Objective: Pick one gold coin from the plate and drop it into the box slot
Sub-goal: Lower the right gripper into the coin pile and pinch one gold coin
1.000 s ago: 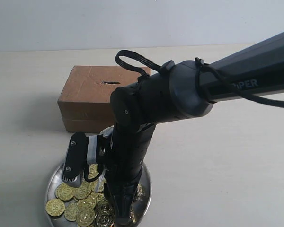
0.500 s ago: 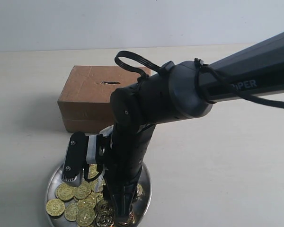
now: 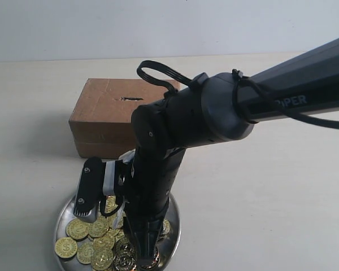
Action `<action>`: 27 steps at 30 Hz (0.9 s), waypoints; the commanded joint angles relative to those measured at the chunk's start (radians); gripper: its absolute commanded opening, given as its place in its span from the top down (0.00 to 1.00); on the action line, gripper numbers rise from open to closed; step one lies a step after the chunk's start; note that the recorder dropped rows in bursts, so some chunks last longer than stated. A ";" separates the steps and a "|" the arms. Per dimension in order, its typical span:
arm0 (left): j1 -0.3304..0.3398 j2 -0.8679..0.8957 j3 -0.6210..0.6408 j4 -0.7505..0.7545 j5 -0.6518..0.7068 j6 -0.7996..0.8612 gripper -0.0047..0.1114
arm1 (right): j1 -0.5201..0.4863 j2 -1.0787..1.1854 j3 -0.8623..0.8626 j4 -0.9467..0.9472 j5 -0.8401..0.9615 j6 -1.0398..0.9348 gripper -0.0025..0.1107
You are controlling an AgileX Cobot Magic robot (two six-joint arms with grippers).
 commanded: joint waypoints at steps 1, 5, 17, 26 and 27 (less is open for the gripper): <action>-0.005 -0.005 0.003 0.003 -0.005 0.000 0.96 | 0.002 0.001 -0.005 -0.004 0.003 0.001 0.65; -0.005 -0.005 0.003 0.003 -0.005 0.000 0.96 | 0.002 -0.008 -0.017 -0.004 0.017 0.001 0.65; -0.005 -0.005 0.003 0.003 -0.005 0.000 0.96 | 0.002 -0.014 -0.019 -0.018 0.009 0.017 0.64; -0.005 -0.005 0.003 0.003 -0.005 0.000 0.96 | 0.002 0.000 -0.019 -0.018 0.005 0.028 0.62; -0.005 -0.005 0.003 0.003 -0.005 0.000 0.96 | 0.002 0.000 -0.019 -0.018 0.005 0.028 0.60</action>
